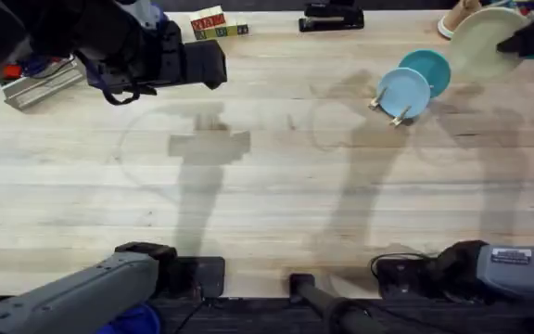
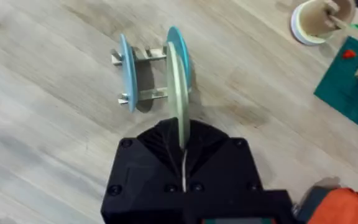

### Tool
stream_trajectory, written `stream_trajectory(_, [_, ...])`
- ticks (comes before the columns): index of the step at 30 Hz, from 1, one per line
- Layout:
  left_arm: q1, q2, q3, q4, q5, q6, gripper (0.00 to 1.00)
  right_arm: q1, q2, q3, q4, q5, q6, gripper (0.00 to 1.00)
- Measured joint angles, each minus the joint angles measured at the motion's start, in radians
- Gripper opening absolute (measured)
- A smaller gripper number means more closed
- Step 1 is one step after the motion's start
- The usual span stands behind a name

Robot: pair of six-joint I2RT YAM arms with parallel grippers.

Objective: Pick up the plates from the table one by one and place each into a slot on the dish rack.

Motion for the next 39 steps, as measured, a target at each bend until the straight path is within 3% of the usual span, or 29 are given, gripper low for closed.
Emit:
stream_trajectory(10, [0.000,0.000,0.000,0.000,0.000,0.000,0.994,0.036,0.111,0.000,0.102,0.002,-0.020,0.031])
stream_trajectory(25, [0.000,0.000,0.000,0.000,0.000,0.000,0.995,0.131,0.115,0.000,0.088,0.005,-0.029,0.031])
stream_trajectory(39, [0.000,0.000,0.000,0.000,0.000,0.000,0.995,0.132,0.115,0.000,0.039,0.033,-0.057,0.031])
